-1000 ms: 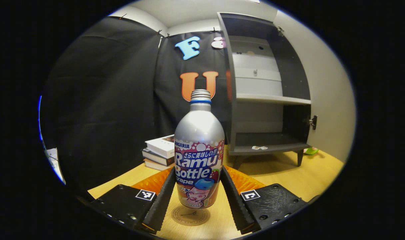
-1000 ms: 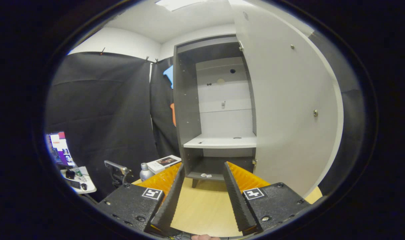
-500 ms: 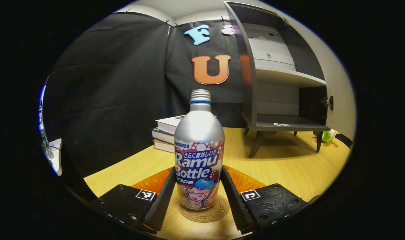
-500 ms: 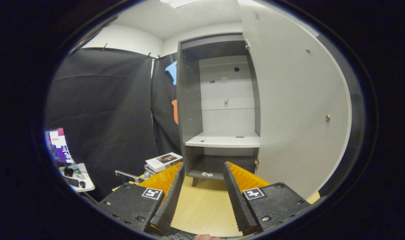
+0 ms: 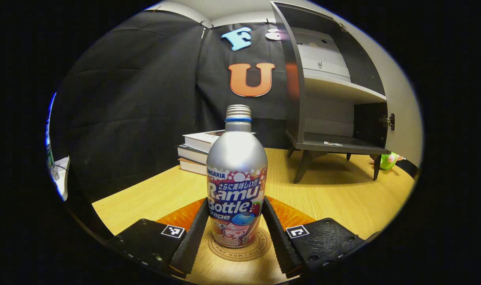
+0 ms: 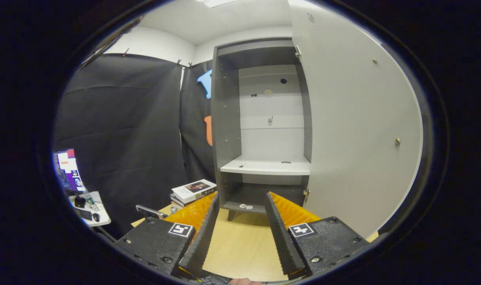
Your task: Open the cabinet door with the right hand, grasp the bottle in the cabinet with the left hand and place it on the coaster, then close the cabinet door with the right hand.
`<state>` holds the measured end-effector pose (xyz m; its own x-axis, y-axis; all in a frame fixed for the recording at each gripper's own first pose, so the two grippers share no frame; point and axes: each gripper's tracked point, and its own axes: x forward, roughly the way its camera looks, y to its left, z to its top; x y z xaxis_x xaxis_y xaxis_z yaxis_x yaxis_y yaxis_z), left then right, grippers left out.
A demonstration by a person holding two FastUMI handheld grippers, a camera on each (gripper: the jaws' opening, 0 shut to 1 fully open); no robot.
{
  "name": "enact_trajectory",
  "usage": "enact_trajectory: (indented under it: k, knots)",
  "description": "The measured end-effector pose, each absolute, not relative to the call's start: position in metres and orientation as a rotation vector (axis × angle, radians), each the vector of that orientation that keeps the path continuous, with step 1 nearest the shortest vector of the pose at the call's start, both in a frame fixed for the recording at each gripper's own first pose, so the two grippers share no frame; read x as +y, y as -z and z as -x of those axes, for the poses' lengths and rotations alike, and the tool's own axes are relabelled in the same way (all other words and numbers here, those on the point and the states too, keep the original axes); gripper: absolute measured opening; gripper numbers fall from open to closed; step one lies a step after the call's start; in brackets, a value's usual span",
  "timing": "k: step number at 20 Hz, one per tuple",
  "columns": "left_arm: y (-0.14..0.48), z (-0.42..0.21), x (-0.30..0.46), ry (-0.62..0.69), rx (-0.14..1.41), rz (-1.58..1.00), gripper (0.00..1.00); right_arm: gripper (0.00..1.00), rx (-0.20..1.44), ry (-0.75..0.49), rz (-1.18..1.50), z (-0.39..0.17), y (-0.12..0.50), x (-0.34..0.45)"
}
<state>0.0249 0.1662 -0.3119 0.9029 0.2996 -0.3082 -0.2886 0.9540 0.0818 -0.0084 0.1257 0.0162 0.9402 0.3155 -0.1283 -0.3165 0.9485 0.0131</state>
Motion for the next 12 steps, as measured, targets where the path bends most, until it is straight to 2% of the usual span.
enact_trajectory:
  k: [4,5,6,7,12]
  knots:
    - [0.317,-0.018,0.163,-0.298,0.337,-0.044,0.8,0.74,0.141,-0.336,0.011,0.008,-0.014,0.127]
    - [0.319,-0.017,0.163,-0.295,0.346,-0.043,0.9,0.75,0.147,-0.339,0.012,0.008,-0.013,0.128]
    - [0.319,-0.019,0.163,-0.287,0.349,-0.034,0.81,0.75,0.149,-0.341,0.011,0.008,-0.013,0.128]
    - [0.318,-0.019,0.162,-0.278,0.344,-0.03,0.82,0.75,0.151,-0.343,0.011,0.008,-0.012,0.128]
    - [0.295,-0.006,0.162,-0.273,0.32,-0.028,0.94,0.74,0.152,-0.348,0.013,0.007,-0.013,0.13]
